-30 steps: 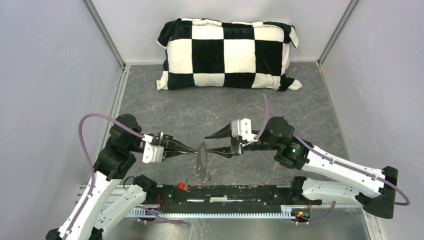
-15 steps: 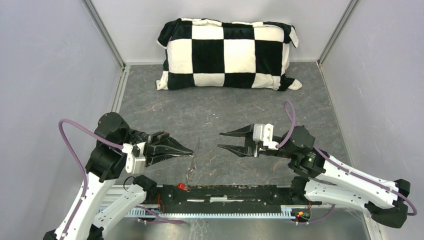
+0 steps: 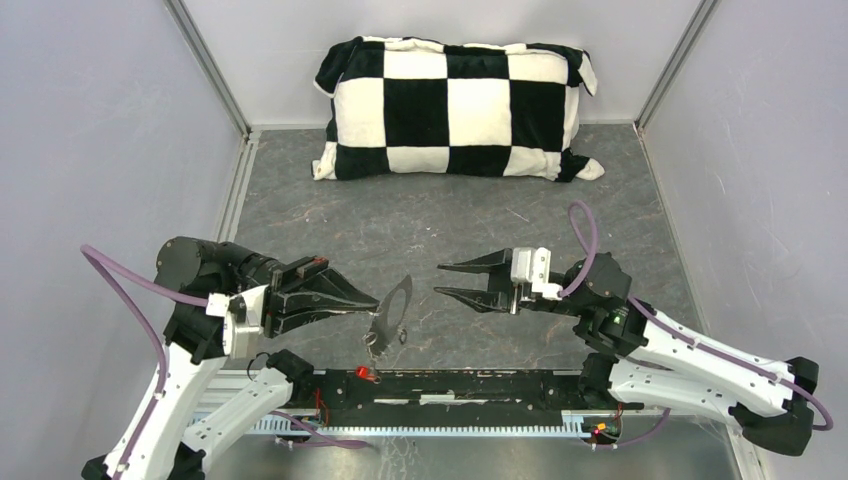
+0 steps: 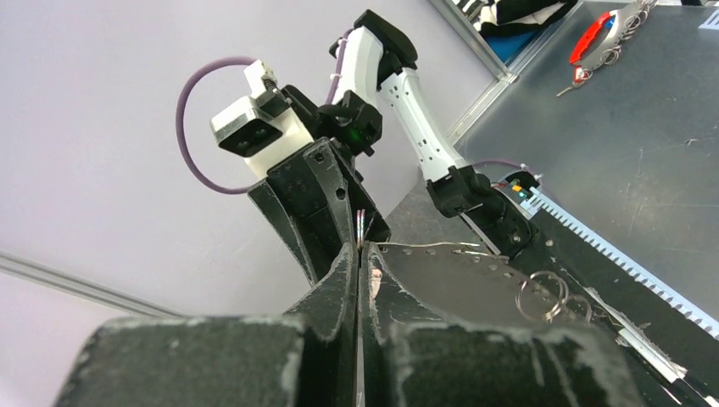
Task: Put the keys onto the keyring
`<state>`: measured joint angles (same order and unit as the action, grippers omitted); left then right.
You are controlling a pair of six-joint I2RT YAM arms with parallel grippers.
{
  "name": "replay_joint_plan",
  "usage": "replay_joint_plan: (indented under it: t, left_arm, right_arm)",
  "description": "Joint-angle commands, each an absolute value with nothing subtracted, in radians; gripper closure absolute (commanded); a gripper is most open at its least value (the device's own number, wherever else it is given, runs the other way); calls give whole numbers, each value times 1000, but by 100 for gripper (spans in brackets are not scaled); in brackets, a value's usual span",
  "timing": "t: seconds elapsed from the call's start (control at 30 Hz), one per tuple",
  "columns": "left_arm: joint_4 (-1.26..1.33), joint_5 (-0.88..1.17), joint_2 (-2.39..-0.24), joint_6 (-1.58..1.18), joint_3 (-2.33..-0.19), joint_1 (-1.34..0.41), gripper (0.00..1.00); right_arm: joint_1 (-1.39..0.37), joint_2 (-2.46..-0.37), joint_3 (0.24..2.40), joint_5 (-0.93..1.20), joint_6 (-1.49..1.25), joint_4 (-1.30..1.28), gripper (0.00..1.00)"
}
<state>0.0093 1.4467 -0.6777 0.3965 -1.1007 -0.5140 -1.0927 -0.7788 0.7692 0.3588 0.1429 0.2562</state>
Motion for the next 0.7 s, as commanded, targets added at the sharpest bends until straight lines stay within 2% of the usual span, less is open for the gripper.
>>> replay_joint_plan:
  t: [0.0,0.3,0.67]
  left_arm:
    - [111,1434,-689,301,-1133,-529,98]
    - [141,1373,-691,238,-1127,-550,98]
    - [144,1344,-701,223,-1104,-566,98]
  right_arm:
    - [-1097,-796,767,402,107,412,58]
    - [-1147,-907,848,532,96,590,54]
    - [-1191,-973,901,507,115,726,55]
